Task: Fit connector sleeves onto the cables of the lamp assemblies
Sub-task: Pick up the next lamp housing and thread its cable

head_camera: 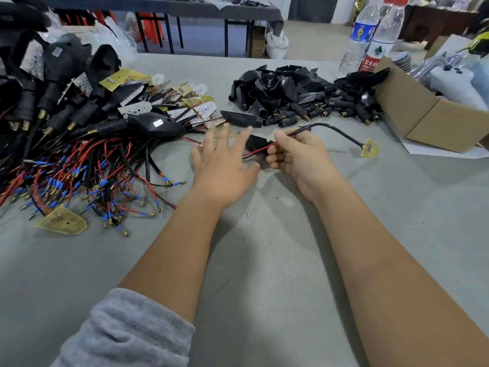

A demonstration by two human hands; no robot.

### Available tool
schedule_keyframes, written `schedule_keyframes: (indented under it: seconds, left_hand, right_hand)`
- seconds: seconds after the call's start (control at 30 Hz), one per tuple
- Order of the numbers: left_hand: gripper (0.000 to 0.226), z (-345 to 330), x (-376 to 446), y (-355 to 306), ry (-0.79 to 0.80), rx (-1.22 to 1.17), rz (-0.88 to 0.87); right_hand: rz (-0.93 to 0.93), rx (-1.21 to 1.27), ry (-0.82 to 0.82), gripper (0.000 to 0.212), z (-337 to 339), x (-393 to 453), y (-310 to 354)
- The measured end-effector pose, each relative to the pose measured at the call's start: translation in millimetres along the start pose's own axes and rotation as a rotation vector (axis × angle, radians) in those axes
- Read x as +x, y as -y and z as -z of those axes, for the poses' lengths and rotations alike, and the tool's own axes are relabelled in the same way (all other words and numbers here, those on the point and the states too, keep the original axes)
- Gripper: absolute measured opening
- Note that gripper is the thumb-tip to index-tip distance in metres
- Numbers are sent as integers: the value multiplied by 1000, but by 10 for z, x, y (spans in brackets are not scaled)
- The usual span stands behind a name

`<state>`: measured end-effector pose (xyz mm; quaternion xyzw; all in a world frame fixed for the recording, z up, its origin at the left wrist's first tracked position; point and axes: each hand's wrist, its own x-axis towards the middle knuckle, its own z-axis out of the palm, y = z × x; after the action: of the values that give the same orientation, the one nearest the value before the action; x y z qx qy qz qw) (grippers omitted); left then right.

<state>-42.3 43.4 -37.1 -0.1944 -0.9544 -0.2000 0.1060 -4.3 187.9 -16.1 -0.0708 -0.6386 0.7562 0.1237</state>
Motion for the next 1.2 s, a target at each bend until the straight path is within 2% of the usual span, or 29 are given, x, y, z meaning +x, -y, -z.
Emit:
schedule_keyframes:
  seconds: [0.07,0.17,0.3,0.37,0.47,0.6,0.67,0.77,0.93,1.07,1.2]
  left_hand:
    - [57,-36,1,29,56,26,-34]
    - [36,-46,17,29,9,-22,-42]
    - [23,-15,17,-10,20,4,-51]
    - [28,53,2,-61,-9,-77,-23]
    - [46,156,-46,-115,-81,-356,83]
    - [62,197,-104,-107,-69,-643,120]
    - [54,200,-77,-100,-139,-673,170]
    - [20,198,-33,-76,-211,-676,239]
    - [36,158,5,-40,-26,-837,254]
    - [21,152,-5,-19,-87,-763,283]
    - [19,170,13,9,-155,-772,308]
  right_hand:
    - [12,-17,13,8,10,-7,-8]
    - [21,-123,36,10,-10,-25,-14]
    - [46,-148,76,12,-59,-55,-13]
    - [48,-115,33,12,-74,-52,-22]
    - [31,-43,-87,11,-70,-20,-23]
    - [12,75,-158,15,-21,16,-18]
    - [12,83,-164,16,-24,22,-25]
    - [11,56,-175,13,-35,31,-35]
    - [26,37,-222,15,-22,29,-36]
    - [53,-55,-312,15,-17,34,-33]
    - [108,-130,-398,19,20,37,-30]
